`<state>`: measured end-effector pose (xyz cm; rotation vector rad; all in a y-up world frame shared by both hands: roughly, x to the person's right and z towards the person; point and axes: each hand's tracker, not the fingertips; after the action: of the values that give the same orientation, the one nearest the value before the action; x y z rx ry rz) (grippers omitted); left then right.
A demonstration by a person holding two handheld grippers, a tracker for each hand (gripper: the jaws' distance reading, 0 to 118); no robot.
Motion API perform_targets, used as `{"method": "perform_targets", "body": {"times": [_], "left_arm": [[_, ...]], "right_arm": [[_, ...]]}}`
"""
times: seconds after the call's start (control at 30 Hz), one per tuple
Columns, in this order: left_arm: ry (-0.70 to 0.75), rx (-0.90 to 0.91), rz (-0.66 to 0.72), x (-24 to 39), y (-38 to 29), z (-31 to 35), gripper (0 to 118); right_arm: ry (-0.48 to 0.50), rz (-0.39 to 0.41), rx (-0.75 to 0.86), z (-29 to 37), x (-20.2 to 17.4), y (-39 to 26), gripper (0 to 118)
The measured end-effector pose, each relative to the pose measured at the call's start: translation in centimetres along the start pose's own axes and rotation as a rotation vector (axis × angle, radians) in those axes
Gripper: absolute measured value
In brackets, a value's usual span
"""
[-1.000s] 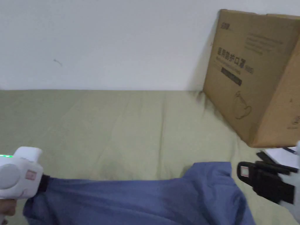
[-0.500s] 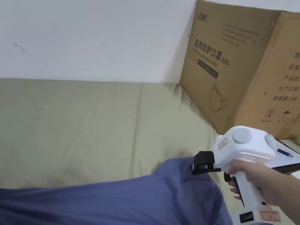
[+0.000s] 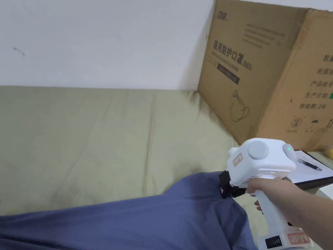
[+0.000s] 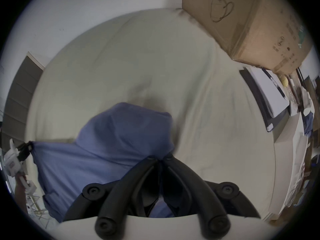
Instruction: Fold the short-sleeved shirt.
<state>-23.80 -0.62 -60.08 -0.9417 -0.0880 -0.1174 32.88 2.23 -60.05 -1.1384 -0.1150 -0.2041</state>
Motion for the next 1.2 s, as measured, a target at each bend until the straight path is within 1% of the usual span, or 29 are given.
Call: {"method": "perform_targets", "body": {"times": [0.03,0.07,0.1,0.13,0.17,0.2,0.27,0.3,0.33,0.43,0.53,0.57,0.6,0.7,0.83,0.87,0.97,1.0,1.07,1.2], "left_arm": [[-0.011,0.010,0.013,-0.1,0.2,0.9,0],[-0.031,0.031,0.032,-0.3,0.4,2.4,0],[-0.046,0.057,0.038,-0.6,0.6,3.9,0],[-0.052,0.072,0.041,-0.7,0.9,5.3,1],[-0.064,0.102,0.050,-0.8,1.5,7.3,0],[-0.077,0.125,0.050,-0.9,2.2,9.3,0],[-0.104,0.179,0.057,-2.1,4.4,12.4,1],[-0.103,0.205,0.053,-2.1,5.3,14.4,1],[-0.096,0.221,0.043,-2.0,6.0,15.9,0],[-0.060,0.300,0.006,-2.1,8.9,20.4,1],[-0.061,0.356,0.053,-2.7,11.8,23.3,0],[-0.050,0.372,0.064,-2.8,12.9,24.3,1],[-0.042,0.389,0.074,-2.8,14.0,25.1,0],[-0.032,0.448,0.082,-2.7,16.7,27.4,0],[0.007,0.492,0.070,-2.5,20.6,28.0,0],[0.013,0.514,0.078,-2.6,21.5,28.1,1],[0.039,0.608,0.102,-3.9,24.6,27.3,0],[0.050,0.633,0.114,-4.0,25.4,27.0,0],[0.059,0.651,0.129,-3.4,26.3,26.8,0],[0.089,0.680,0.139,-3.3,29.0,24.7,0]], "right_arm": [[0.007,-0.028,0.041,1.5,0.3,-0.3,2],[0.033,-0.069,0.077,2.4,1.5,0.2,2],[0.086,-0.102,0.100,4.3,2.2,0.0,2],[0.107,-0.115,0.117,6.1,2.4,-0.3,2],[0.127,-0.084,0.137,8.5,2.5,-0.6,2],[0.118,-0.047,0.171,11.9,2.0,-1.5,2],[0.071,0.049,0.219,16.5,1.6,-1.8,2],[0.056,0.060,0.240,18.7,1.5,-1.8,2],[0.062,0.054,0.249,19.8,1.6,-1.2,2],[0.063,0.032,0.349,25.1,1.5,-0.3,2],[0.039,0.023,0.442,29.0,1.0,2.1,2],[0.045,0.018,0.458,30.1,0.9,3.0,2],[0.051,0.009,0.486,31.6,-0.2,3.0,2],[0.025,0.003,0.576,34.2,-1.5,5.8,2],[0.007,0.017,0.693,36.4,-3.5,9.5,2],[-0.005,0.021,0.722,36.1,-3.7,11.7,2],[-0.043,0.035,0.804,36.8,-4.9,14.6,3],[-0.043,0.037,0.845,36.9,-5.5,15.7,3],[-0.042,0.044,0.914,37.0,-6.2,17.1,3],[-0.087,0.052,1.029,36.3,-7.9,18.7,3]]}}
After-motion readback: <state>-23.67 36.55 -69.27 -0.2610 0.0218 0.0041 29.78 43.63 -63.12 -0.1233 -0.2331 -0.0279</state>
